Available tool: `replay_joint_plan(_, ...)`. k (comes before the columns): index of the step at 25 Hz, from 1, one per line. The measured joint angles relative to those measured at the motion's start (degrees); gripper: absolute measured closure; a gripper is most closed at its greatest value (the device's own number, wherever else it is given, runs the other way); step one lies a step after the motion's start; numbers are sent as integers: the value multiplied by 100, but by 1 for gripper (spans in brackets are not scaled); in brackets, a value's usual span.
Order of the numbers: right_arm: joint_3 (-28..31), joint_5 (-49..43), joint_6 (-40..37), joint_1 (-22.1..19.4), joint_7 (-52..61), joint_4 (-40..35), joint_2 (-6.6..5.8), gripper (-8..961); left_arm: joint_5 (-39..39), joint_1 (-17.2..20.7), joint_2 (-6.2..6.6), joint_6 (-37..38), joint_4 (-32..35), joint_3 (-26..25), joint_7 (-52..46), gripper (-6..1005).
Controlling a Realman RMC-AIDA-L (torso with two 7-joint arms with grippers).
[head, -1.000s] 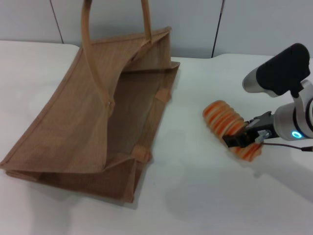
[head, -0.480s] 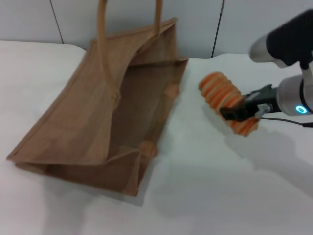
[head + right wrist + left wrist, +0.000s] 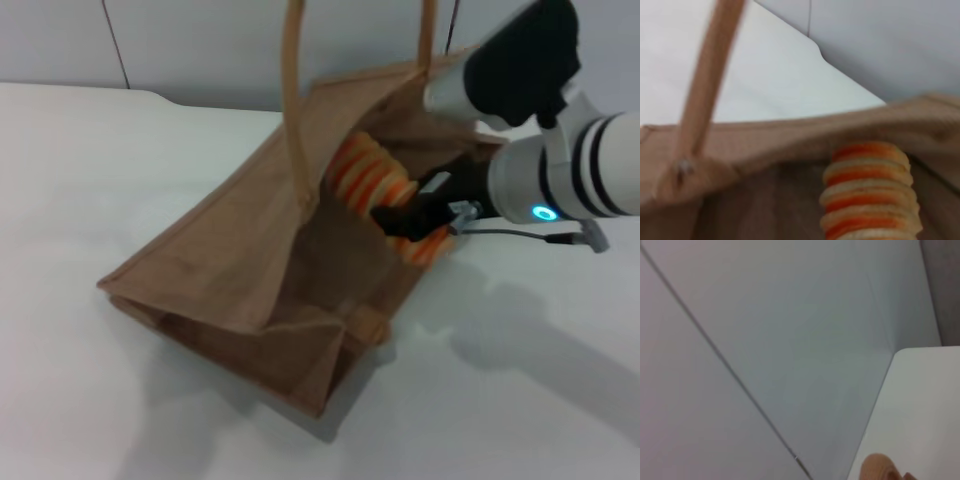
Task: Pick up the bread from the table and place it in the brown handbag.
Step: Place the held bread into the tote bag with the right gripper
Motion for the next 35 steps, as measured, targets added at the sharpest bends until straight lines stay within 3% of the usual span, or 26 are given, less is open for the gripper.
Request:
replay_joint_plan(8,-382,183,-581,472,-45,762,1,514,-152,1,-4,130,127,516,-219,860)
replay_joint_plan(16,-468,669,-1114,759,-401,1412,0,573,-361,-10,-4,142,175,575,-235,858)
replay_joint_plan(24,-416,766,-1120,1006,-406,1798,-3,579,-368,-27,-4,166,324,668,-278,857)
replay_joint_plan(30,-407,1050,-1367,1008,-417,1832,-6,536,-368,-17,-4,178,334,696,-281,856)
replay_joint_plan(35,-404,1103,-1438,993,-422,1847,-19,425,-325,45,-4,183,395,692,-283,855)
